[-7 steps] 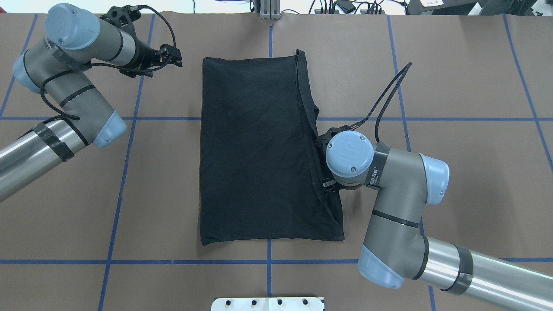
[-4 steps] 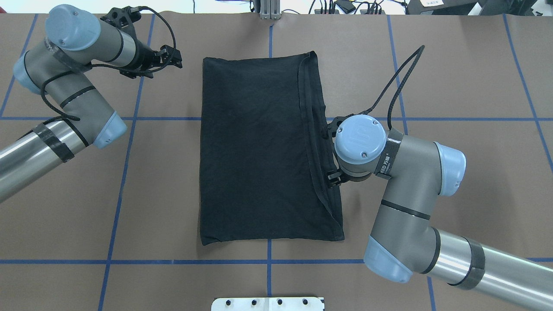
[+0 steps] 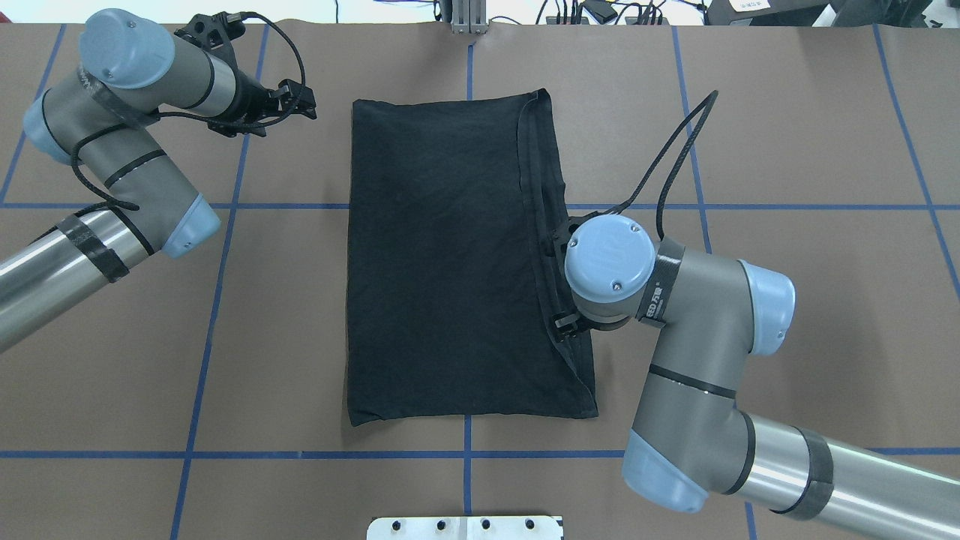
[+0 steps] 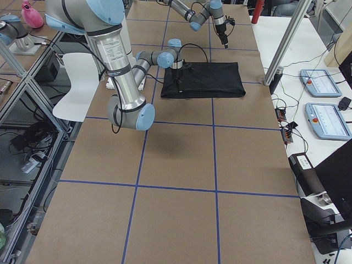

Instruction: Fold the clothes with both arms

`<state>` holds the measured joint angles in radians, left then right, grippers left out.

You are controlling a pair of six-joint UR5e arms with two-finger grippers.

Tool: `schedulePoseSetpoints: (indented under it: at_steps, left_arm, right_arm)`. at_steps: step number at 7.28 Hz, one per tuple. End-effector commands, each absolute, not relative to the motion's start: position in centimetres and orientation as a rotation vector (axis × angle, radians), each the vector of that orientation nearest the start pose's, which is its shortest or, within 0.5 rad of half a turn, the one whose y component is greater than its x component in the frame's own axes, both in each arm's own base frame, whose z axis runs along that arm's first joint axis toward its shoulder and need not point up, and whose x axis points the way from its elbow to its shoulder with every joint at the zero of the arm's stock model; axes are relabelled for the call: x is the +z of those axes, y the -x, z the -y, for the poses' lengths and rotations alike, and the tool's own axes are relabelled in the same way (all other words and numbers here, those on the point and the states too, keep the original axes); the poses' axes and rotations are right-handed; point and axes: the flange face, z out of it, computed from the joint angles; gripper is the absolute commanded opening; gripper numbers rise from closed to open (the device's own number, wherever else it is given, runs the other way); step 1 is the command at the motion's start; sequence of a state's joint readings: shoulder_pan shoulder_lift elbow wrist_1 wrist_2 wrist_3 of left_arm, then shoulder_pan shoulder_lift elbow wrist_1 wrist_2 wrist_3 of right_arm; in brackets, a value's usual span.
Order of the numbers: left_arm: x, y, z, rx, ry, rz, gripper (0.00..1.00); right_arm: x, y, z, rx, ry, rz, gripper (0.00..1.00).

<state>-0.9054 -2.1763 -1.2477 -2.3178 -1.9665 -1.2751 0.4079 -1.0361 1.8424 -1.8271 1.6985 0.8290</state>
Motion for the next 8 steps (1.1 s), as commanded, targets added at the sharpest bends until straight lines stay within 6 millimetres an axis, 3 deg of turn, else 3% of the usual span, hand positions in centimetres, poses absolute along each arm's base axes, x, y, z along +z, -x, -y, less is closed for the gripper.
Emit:
schedulePoseSetpoints:
  at_steps: [1, 4, 8]
  left_arm:
    - [36.5, -38.8, 64.8, -0.343, -0.279, -1.044, 1.00]
    - [36.5, -38.9, 64.7, -0.343, -0.278, -1.045, 1.00]
    - [36.3, -38.9, 64.7, -0.344, -0.278, -1.048, 1.00]
  right_arm:
    - [26.7, 53.6, 35.6, -0.373, -0.208, 0.535, 1.00]
    - [26.0, 56.8, 36.6, -0.384, -0.208, 0.512, 1.00]
    - [27.0, 56.9, 37.1, -0.382, -0.186, 0.492, 1.00]
